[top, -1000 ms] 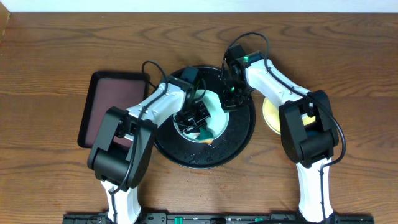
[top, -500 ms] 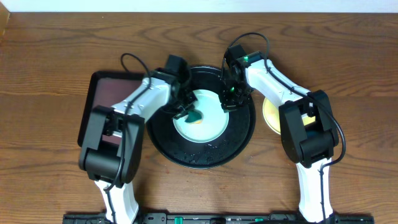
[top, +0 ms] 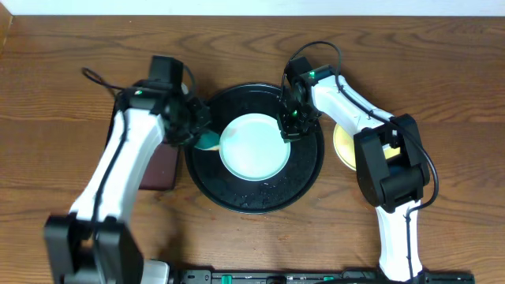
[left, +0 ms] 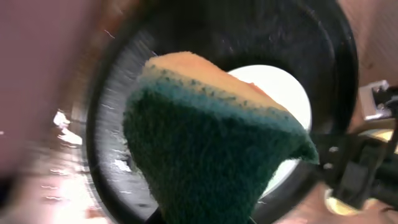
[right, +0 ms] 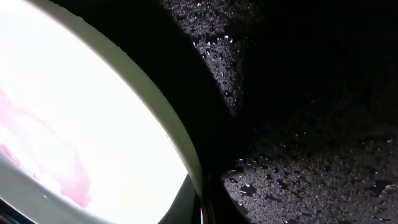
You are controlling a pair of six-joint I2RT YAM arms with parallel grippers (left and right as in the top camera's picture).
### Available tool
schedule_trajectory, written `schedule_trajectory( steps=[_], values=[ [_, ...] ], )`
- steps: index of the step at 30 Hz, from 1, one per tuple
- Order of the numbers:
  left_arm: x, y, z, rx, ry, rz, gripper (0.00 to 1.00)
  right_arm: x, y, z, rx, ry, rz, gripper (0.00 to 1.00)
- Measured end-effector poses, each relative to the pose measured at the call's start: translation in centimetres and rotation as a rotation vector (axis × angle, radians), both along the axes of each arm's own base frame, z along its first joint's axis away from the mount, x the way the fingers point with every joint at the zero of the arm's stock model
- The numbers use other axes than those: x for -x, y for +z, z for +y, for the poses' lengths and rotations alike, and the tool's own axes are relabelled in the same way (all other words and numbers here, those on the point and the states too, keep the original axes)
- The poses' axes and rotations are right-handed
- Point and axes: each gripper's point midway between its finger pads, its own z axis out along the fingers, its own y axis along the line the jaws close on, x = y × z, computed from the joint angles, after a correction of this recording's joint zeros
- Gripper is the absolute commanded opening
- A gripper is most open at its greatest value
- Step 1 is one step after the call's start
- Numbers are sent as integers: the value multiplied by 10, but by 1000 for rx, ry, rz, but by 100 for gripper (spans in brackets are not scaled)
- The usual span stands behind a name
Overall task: Clean dirty plates on tray and stack at the side
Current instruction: 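Move the left gripper's sponge left and set it in the dark dish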
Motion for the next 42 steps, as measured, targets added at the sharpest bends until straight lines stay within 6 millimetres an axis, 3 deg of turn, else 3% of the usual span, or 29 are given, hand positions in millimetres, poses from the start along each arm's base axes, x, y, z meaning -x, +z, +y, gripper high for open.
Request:
schedule_trajectory(
  steps=[4,10,16,24,25,27,28,29,30,38,42],
  values=[
    [1,9,30,-202,-93,-73,7,0,0,0,0,0,0,1],
    [-3,0,80,-501,-121,-51,7,0,0,0,0,3,-1,1],
    [-8,-29,115,-620,-101,46,7,0,0,0,-1,4,-1,2],
    [-23,-79,129,-656,-126,129,8,0,0,0,-1,4,-1,1],
    [-22,-84,130,-655,-131,142,10,0,0,0,0,4,-1,2],
    [-20,-93,132,-656,-145,169,32,0,0,0,-1,4,-1,4],
    [-19,-95,133,-656,-148,176,47,0,0,0,-1,3,-1,7],
    [-18,-96,134,-656,-147,180,68,0,0,0,-1,3,-2,13],
    [-18,-96,136,-657,-144,183,72,0,-1,0,0,1,0,16],
    [-13,-96,138,-628,-140,199,73,1,0,3,-16,8,3,18],
    [-11,-78,132,-595,-137,163,73,1,0,3,-16,8,3,14]
  ],
)
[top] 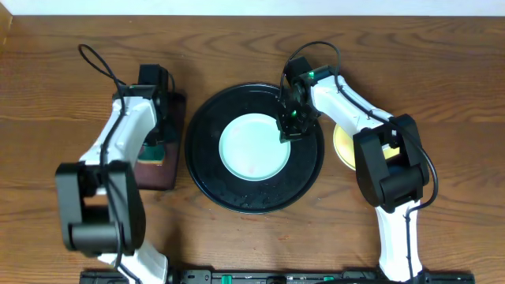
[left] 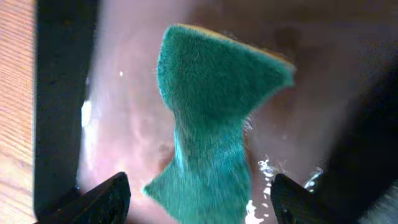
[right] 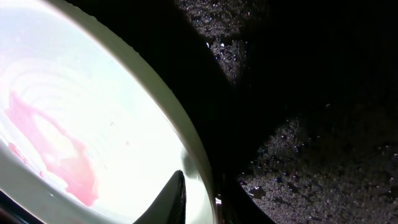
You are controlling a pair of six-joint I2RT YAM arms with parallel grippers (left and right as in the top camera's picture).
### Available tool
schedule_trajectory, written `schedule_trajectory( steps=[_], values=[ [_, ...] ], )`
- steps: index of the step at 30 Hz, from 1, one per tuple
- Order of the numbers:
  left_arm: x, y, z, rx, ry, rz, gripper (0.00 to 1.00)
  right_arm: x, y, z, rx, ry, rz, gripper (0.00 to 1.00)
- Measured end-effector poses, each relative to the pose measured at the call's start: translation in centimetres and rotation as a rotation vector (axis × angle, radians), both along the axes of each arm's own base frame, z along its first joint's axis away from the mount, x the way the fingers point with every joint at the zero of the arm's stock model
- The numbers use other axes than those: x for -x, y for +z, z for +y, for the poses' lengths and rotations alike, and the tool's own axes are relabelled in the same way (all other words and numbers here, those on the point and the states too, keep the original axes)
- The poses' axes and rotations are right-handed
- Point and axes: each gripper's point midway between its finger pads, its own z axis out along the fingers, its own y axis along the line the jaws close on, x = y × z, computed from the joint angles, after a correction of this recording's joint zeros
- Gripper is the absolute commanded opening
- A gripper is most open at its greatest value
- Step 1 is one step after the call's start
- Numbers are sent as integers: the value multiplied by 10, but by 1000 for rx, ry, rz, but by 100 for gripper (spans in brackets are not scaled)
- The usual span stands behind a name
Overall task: Clean dirty plates on tray and stack at the side
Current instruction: 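Move the left gripper's sponge left and set it in the dark dish, then lift the green plate with the right gripper and carry it right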
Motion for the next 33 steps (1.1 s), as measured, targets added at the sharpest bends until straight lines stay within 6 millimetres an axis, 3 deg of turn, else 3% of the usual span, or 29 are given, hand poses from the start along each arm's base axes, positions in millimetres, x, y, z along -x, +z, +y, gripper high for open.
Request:
schedule_trajectory(
  steps=[4,9,12,21,23,29,33],
  values=[
    [-10,47,-11,66,-14,-154,73,-1,0,-1,6,3,-5,1],
    [-16,104,-33,185,-56,-332,73,-1,-1,-2,7,2,-5,1],
    [-15,113,-39,218,-69,-360,73,-1,-1,-2,7,2,-5,1],
    [-15,111,-44,247,-77,-354,73,-4,10,-9,119,7,-89,1],
    [-15,111,-44,247,-77,-355,73,-9,23,-17,178,7,-149,1],
    [-15,111,-44,248,-78,-354,73,-31,112,-55,370,-62,-451,1],
    [-15,111,-45,250,-78,-355,73,-28,153,-57,455,-69,-595,1]
  ],
)
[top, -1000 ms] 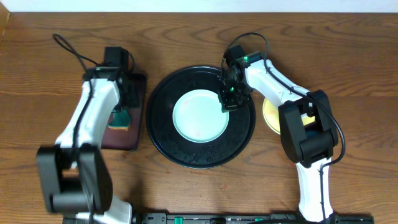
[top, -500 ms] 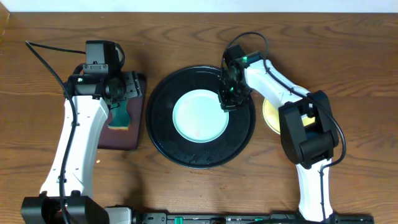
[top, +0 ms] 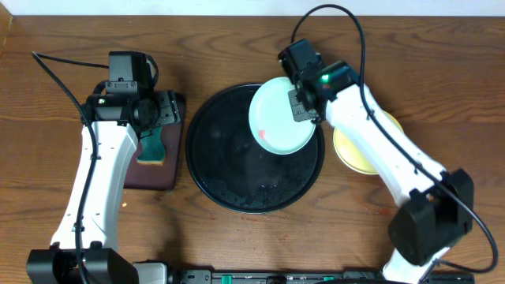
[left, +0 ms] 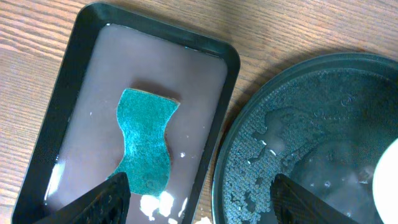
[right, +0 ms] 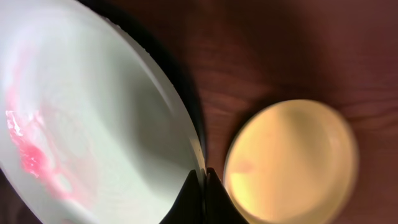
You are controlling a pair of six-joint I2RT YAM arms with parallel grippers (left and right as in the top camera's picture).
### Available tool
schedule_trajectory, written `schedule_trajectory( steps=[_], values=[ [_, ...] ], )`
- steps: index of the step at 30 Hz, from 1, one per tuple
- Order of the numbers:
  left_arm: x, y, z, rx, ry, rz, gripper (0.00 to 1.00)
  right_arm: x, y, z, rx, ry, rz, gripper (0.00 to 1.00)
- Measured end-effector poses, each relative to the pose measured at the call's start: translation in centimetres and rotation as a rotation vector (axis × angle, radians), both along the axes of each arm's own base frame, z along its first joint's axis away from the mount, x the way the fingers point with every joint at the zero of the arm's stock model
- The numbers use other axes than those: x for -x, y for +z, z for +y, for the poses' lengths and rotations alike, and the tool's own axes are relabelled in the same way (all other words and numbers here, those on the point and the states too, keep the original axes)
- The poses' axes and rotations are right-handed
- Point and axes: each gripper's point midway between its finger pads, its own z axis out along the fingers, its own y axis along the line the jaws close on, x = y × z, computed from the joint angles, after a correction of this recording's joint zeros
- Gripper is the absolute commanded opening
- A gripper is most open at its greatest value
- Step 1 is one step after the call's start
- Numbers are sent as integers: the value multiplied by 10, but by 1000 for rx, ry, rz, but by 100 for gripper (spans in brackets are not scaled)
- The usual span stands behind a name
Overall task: Clean dirty plates on tray and stack at the side
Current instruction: 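Lift the green plate with the right gripper and carry it right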
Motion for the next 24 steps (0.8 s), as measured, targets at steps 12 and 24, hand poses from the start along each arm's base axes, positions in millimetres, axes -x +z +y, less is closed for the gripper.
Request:
schedule_trajectory(
  steps=[12,24],
  values=[
    [0,0,0,0,0,0,73,40,48,21,405,30,-278,1],
    [0,0,0,0,0,0,73,56,100,47,581,65,-583,1]
  ],
)
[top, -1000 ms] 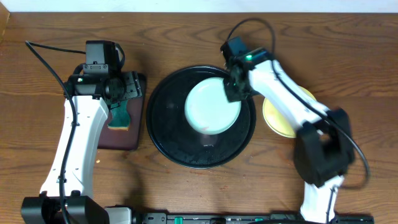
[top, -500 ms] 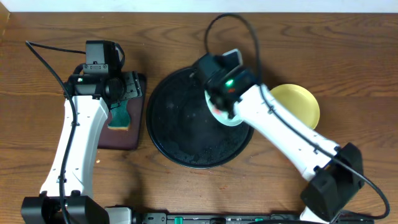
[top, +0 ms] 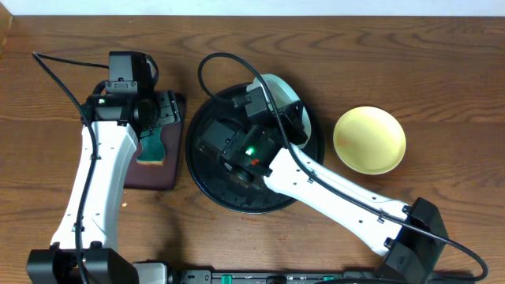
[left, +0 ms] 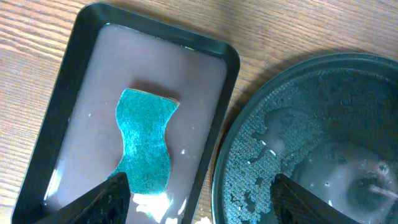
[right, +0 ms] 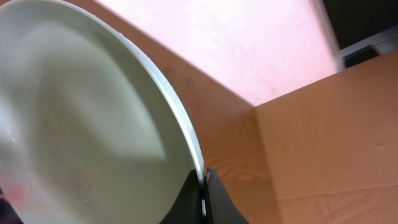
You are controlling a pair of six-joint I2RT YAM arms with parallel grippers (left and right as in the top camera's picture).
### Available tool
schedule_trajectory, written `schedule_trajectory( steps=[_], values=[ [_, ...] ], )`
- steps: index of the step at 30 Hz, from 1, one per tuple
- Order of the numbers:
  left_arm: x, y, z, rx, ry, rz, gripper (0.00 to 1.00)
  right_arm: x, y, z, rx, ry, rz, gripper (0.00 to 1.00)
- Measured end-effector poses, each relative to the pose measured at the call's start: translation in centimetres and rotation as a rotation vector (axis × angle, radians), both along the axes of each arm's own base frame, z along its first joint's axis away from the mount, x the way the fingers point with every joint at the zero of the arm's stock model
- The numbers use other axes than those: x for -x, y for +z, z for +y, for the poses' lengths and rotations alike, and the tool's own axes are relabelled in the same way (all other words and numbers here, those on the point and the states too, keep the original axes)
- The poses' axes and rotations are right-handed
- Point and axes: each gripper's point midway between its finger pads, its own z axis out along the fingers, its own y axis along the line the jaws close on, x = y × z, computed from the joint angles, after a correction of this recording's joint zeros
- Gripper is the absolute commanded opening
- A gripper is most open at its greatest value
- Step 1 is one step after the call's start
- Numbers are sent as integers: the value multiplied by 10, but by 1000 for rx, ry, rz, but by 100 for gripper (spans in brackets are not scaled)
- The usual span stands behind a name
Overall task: Clean dirty plates on tray and stack at the side
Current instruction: 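Lift the green plate with the right gripper and carry it right, then lower the green plate onto the plate stack and open right gripper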
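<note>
My right gripper (right: 203, 186) is shut on the rim of a pale green plate (right: 81, 124), which it holds tipped up on edge. Overhead, that plate (top: 282, 88) stands above the back of the round black tray (top: 199, 183), with the right wrist over the tray's middle. A faint pink smear shows near the plate's lower left. The yellow plate (top: 369, 140) lies on the table to the tray's right. My left gripper (left: 199, 205) hangs open above the gap between the sponge tray and the round tray (left: 311, 143), holding nothing.
A green sponge (left: 144, 143) lies in cloudy water in the rectangular black tray (left: 231, 57), left of the round tray. The round tray's floor is wet with droplets. Behind the held plate the right wrist view shows a wall and a cardboard box (right: 336, 124).
The right arm has swung from the tray's back right to over its middle. The plate, then tilted beside the yellow plate, now stands on edge. The left arm has not moved.
At first my left gripper held the sponge at the round tray's left edge while the right gripper sat at the green plate's rim. Then the sponge lay in the rectangular tray. Later the left gripper hung open above it and the right held the plate aloft, now upended.
</note>
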Motion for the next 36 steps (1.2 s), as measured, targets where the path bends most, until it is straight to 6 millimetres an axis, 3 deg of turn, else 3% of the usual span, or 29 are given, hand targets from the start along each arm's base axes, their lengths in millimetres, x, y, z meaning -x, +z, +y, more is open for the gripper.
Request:
schedule_trajectory(
  steps=[13,18,26,36],
  values=[
    [0,0,0,0,0,0,73,0,10,-6,34,-17,-52,1],
    [0,0,0,0,0,0,73,-1,-7,-16,-23,-51,33,1],
    [0,0,0,0,0,0,73,-23,-60,-80,-233,-255,328,1],
    [0,0,0,1,0,0,73,-45,-104,-168,-586,-378,662,1]
  ],
)
